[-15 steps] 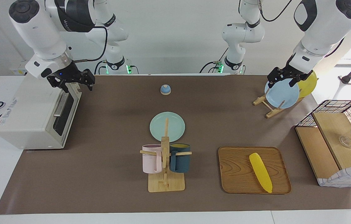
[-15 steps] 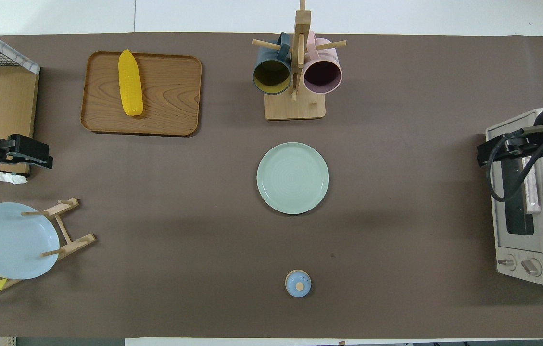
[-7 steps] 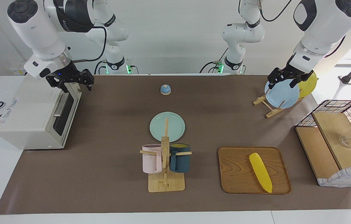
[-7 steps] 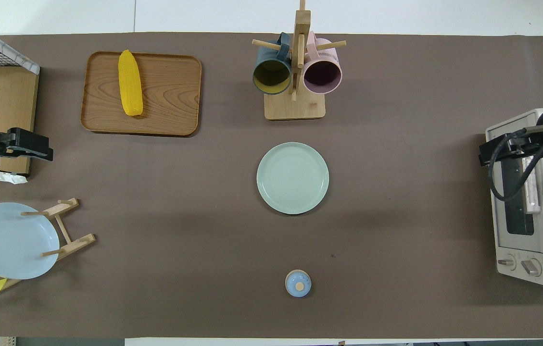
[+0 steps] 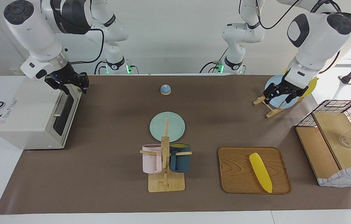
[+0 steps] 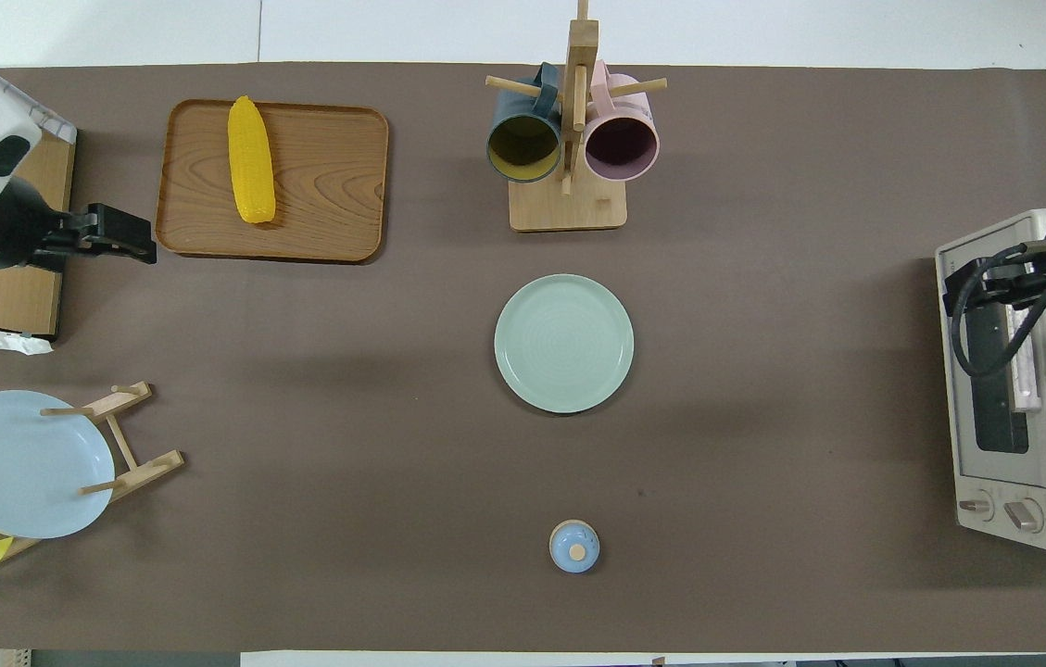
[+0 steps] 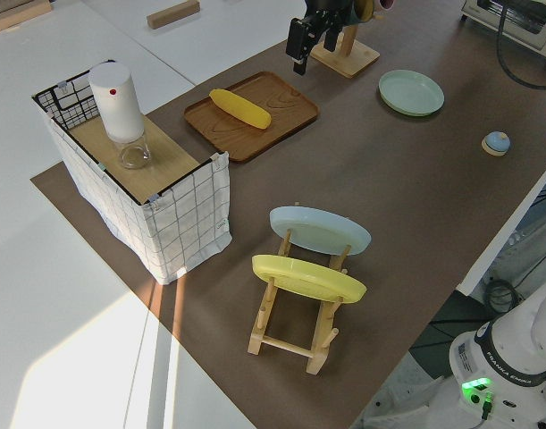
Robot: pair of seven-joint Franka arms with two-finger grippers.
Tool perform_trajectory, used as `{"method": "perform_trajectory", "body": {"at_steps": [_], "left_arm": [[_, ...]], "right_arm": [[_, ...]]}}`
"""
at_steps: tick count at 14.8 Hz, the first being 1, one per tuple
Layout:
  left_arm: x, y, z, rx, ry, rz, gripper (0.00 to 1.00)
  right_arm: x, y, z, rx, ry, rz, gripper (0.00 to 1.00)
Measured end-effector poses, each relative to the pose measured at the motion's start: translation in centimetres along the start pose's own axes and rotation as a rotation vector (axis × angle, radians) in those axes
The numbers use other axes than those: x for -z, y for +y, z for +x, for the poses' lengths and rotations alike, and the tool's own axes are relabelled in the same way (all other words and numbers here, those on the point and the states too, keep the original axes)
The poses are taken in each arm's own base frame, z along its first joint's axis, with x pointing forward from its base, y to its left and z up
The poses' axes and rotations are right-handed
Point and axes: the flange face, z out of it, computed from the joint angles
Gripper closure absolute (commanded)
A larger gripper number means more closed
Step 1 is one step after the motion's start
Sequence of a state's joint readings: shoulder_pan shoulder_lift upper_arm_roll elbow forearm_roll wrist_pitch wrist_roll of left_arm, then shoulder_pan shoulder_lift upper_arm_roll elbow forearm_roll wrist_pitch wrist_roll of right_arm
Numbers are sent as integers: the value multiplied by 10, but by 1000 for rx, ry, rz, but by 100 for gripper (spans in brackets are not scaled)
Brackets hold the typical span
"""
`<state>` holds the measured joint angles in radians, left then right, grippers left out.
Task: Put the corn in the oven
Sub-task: 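Reach the left gripper to the yellow corn on the tray and grasp it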
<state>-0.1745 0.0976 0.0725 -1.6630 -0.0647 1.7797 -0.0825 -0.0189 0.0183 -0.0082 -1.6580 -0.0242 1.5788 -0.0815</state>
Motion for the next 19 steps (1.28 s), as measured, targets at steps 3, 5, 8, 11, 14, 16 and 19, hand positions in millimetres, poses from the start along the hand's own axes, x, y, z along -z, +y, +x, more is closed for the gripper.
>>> {"method": "perform_trajectory", "body": {"at_steps": [3,5,8,11,14,16,19], "left_arm": [[-62,17,33,-16,1,4,0],[-98,26,51,-23,-10,7,0],[-132,39,82,-37,-19,17,0],[-167,43,113,-40,16,22,0],[-194,42,128,-37,75,21,0],[-203,38,130,-36,78,24,0],[-209,32,135,-45,105,27,0]], "right_arm": [[-23,18,-3,-33,27,1,100],[-36,26,-6,-47,40,-1,100],[-47,56,-10,-86,58,-10,100],[-70,79,-13,-120,71,-24,100],[-91,95,-17,-144,63,-31,100],[-98,97,-19,-139,49,-50,100],[-103,102,-22,-145,40,-55,100]]}}
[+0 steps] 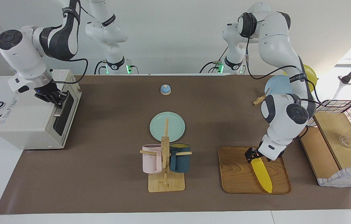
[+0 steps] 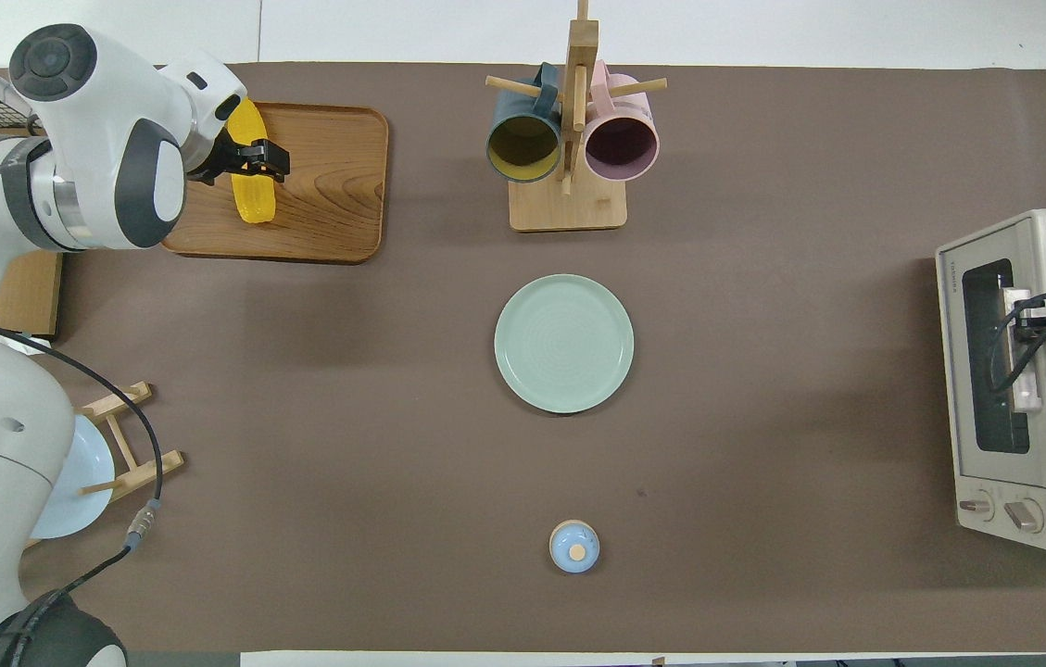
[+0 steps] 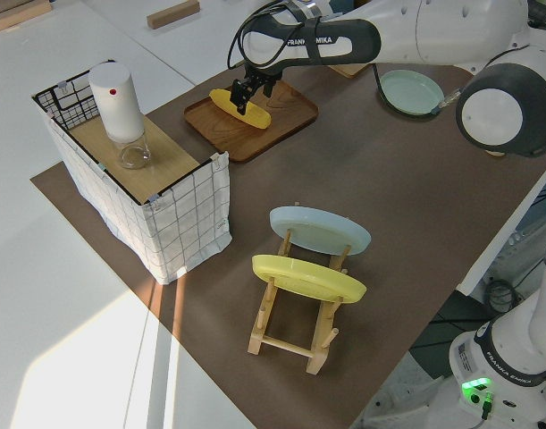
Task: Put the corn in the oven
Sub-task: 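Reach the left gripper to the yellow corn on the tray and grasp it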
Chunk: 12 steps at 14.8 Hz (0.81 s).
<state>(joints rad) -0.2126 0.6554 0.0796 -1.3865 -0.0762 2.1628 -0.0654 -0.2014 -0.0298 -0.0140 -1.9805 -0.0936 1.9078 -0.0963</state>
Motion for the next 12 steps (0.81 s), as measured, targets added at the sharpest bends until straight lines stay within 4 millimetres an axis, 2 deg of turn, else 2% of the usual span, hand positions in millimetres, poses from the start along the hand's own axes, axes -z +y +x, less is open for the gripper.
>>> {"method": "perform_trajectory", "body": {"at_steps": [5,7,9,12], "left_arm": [[-29,0,10,-7,5,5,1],[-31,1,14,-12,9,5,9],[-30,1,15,-25,13,5,21],[-29,-3,16,-45,14,6,53]], "right_arm": [[-1,-1,-2,-3,12,2,100],[-2,-5,-3,-6,18,7,100],[-5,-20,-4,2,25,15,100],[-18,-59,-5,16,28,37,100]]}}
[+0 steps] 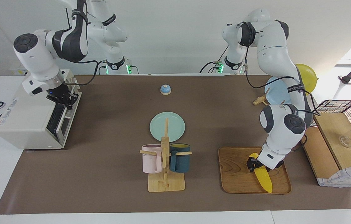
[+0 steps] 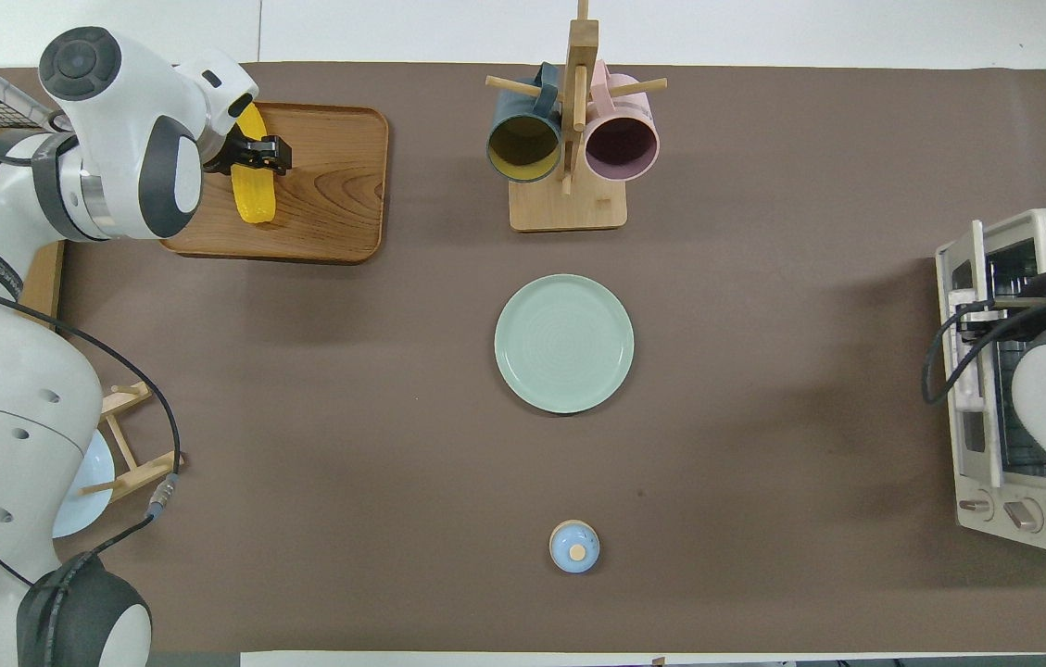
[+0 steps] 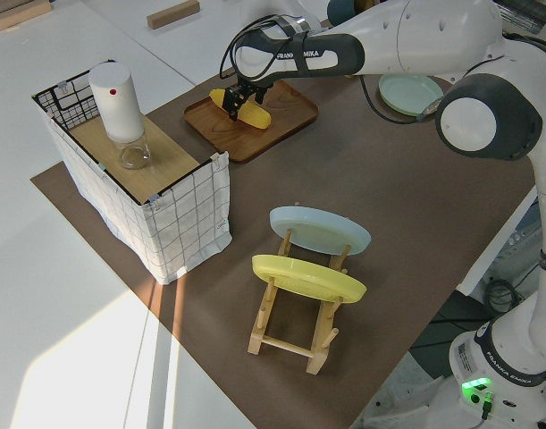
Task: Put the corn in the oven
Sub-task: 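Reach the left gripper to the yellow corn on the tray and grasp it, then carry the corn toward the plate while the right gripper opens the oven door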
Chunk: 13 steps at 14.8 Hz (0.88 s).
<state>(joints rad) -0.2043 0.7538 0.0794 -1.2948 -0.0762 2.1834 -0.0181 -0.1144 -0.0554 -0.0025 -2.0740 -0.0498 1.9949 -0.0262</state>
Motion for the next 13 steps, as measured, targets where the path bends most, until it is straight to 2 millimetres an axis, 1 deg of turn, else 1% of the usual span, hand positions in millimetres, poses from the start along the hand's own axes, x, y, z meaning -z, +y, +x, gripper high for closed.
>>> {"method": "perform_trajectory", "body": {"at_steps": [1,2,3,7,8,9,10,11,13], "left_arm": [[0,-3,0,-7,0,1,69],[-1,-6,0,-13,-1,2,88],[1,-8,1,-17,2,2,100],[1,-8,1,-7,0,-16,100],[2,-6,1,8,-8,-40,100],[7,-3,0,19,-24,-65,100],[19,0,0,22,-42,-81,100],[35,5,0,27,-52,-91,100],[77,18,-4,69,-57,-105,100]], "right_arm": [[-9,-13,0,7,-1,6,100],[-18,-24,1,12,-2,11,100],[-27,-33,2,15,-4,20,100],[-69,-57,6,37,21,44,100],[-79,-62,5,45,28,45,100],[-88,-66,4,51,33,45,100],[-96,-69,3,55,38,45,100],[-103,-71,2,58,42,46,100],[-114,-74,1,62,49,47,100]]}}
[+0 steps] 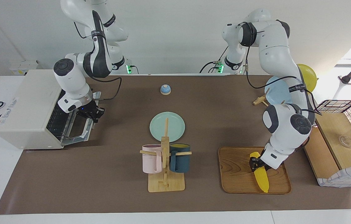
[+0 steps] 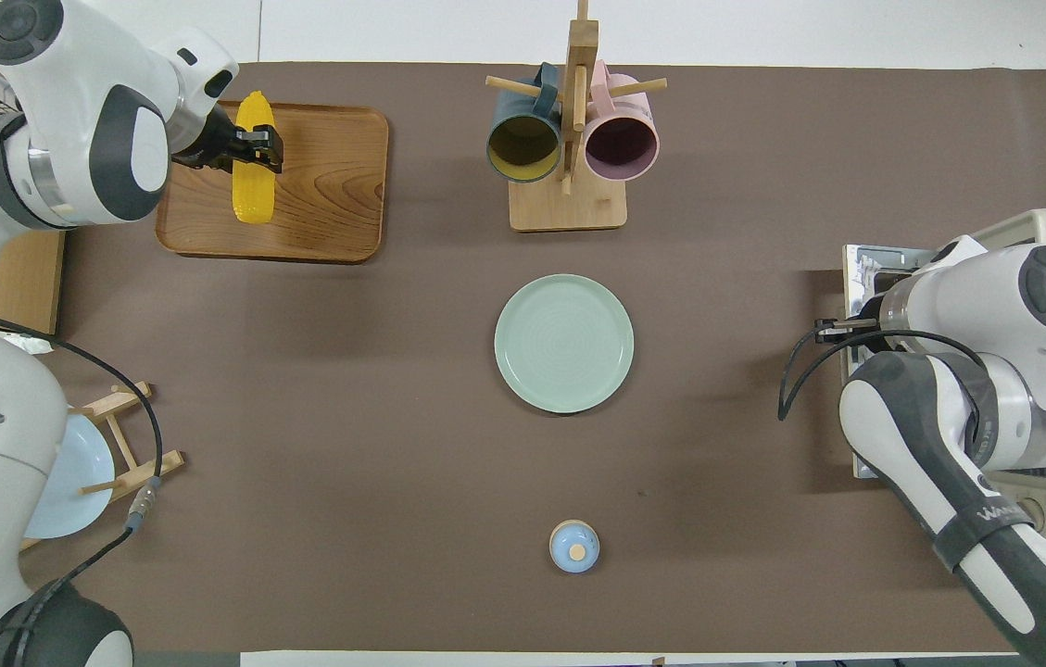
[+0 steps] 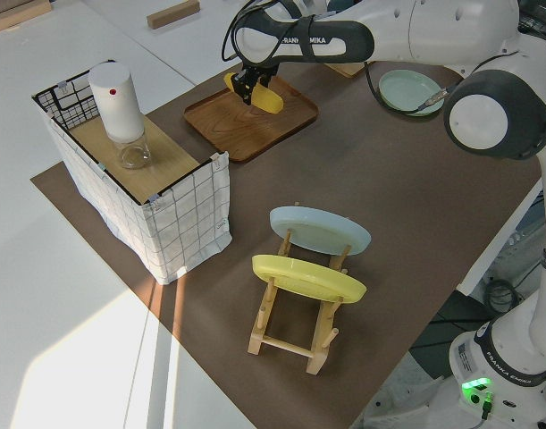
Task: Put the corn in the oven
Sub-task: 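Carry the corn toward the plate while the right gripper opens the oven door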
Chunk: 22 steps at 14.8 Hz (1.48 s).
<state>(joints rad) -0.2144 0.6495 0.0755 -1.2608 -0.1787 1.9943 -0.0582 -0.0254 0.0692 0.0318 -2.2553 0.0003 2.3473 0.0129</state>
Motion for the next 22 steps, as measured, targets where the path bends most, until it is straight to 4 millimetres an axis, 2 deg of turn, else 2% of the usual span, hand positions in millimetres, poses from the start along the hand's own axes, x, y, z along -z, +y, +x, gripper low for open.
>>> {"method": "perform_trajectory", "body": {"at_steps": [2,4,6,8,11,14,17,19,22], "left_arm": [[41,29,-17,46,-18,-13,100],[69,69,-42,88,-38,-22,100],[83,116,-71,117,-53,-28,100],[85,166,-103,141,-76,-28,100],[68,236,-151,153,-90,-28,100],[32,293,-208,159,-49,-60,100],[-3,327,-259,142,-40,-71,100],[-22,341,-275,129,-31,-78,100],[-60,357,-286,112,-11,-86,100]], "right_arm": [[-8,-1,-1,2,-2,0,100],[-16,-2,0,3,-5,1,100],[-22,-2,-1,4,-5,1,100],[-27,-2,-1,4,-5,1,100],[-29,-2,-2,3,-4,2,100],[-32,-1,-4,-16,-11,16,100],[-36,0,-8,-26,-22,22,100],[-36,0,-8,-26,-22,22,100],[-35,0,-8,-25,-20,23,100]]}}
